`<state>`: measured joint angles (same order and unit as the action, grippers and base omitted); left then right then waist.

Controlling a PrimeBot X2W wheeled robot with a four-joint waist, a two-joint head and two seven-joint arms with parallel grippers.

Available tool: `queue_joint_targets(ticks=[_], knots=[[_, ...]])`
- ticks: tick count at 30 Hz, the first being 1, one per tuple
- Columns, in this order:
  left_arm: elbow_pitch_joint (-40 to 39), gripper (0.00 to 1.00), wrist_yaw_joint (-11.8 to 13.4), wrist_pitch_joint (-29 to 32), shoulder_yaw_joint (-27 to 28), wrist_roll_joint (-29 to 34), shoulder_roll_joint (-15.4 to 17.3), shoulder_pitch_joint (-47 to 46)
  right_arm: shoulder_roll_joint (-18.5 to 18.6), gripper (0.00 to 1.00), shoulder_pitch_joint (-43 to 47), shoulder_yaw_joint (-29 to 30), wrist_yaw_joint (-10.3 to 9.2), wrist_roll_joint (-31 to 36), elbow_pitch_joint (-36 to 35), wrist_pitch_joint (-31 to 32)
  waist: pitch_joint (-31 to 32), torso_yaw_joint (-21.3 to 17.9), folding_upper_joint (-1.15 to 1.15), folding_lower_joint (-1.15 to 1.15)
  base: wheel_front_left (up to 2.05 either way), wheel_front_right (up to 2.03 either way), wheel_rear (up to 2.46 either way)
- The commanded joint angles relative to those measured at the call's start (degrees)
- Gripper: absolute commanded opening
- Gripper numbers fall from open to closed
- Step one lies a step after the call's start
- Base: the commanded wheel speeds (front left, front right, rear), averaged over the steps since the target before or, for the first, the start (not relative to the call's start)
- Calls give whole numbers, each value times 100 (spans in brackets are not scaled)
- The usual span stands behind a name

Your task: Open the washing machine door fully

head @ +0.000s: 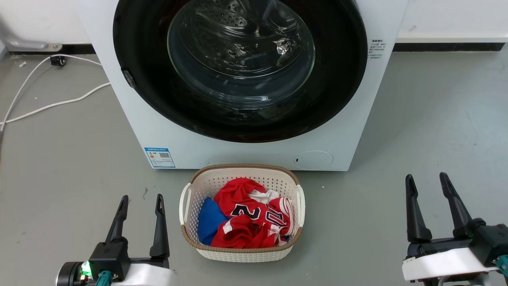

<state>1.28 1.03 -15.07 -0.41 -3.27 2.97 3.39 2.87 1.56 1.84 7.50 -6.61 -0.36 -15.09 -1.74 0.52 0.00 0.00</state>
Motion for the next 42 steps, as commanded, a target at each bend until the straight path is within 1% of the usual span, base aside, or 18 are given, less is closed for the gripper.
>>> queue_joint_targets(ticks=[1,12,13,14,15,18,21,25,27,29,32,36,38,39,41,42], knots=[[9,100,20,-16,-10,-9,-11,64,1,100,75,-12,-2,-34,4,-12,-1,0,0,0,0,0,0],[39,100,53,-16,-21,-21,-12,68,1,100,92,-32,-2,-35,-2,-12,7,2,0,0,0,0,0],[42,100,57,-16,-19,-19,-12,71,1,78,97,-39,-2,-33,-4,-12,8,0,0,0,0,0,0],[44,100,61,-16,-18,-21,-12,71,1,27,100,-46,-2,-34,-5,-12,9,-2,0,0,0,0,0],[46,100,62,-16,-14,-24,-12,72,1,0,106,-60,-2,-29,-6,-12,11,-4,0,0,0,0,0],[49,100,57,-16,-7,-34,-12,77,1,0,129,-114,-2,-6,-1,-12,18,-10,0,0,0,0,0],[54,100,63,-16,-10,-34,-12,83,1,0,138,-100,-2,-178,-15,-12,23,-17,0,0,0,0,0],[63,100,65,-16,-23,-14,-12,75,-1,0,148,-233,-2,-616,-12,-12,23,-13,0,0,0,0,0],[68,100,68,-16,-28,-10,-12,68,0,0,167,-281,-2,-1038,9,-12,22,-10,0,0,0,0,0],[72,100,74,-16,-25,-18,-12,64,-1,0,175,-315,-1,-1587,24,-12,23,-7,0,0,0,0,0],[80,100,87,-16,-14,-31,-12,74,4,0,192,-322,-2,-2789,130,-12,27,-12,0,0,0,0,0],[90,100,71,-16,-2,-38,-11,102,-1,0,125,-497,-1,-4300,417,-11,39,-28,0,0,0,0,0],[96,100,64,-16,-5,-52,-12,95,-1,0,64,-565,-1,-4837,488,-12,44,-34,0,0,0,0,0],[96,100,64,-16,-5,-52,-12,95,-1,0,64,-565,-1,-4837,488,-12,44,-34,0,0,0,0,0],[99,100,66,-16,-4,-56,-11,93,-2,0,30,-600,-1,-5324,507,-12,48,-39,0,0,0,0,0],[106,100,63,-16,-6,-68,-11,93,-2,0,5,-764,-1,-5989,495,-12,48,-45,0,0,0,0,0]])
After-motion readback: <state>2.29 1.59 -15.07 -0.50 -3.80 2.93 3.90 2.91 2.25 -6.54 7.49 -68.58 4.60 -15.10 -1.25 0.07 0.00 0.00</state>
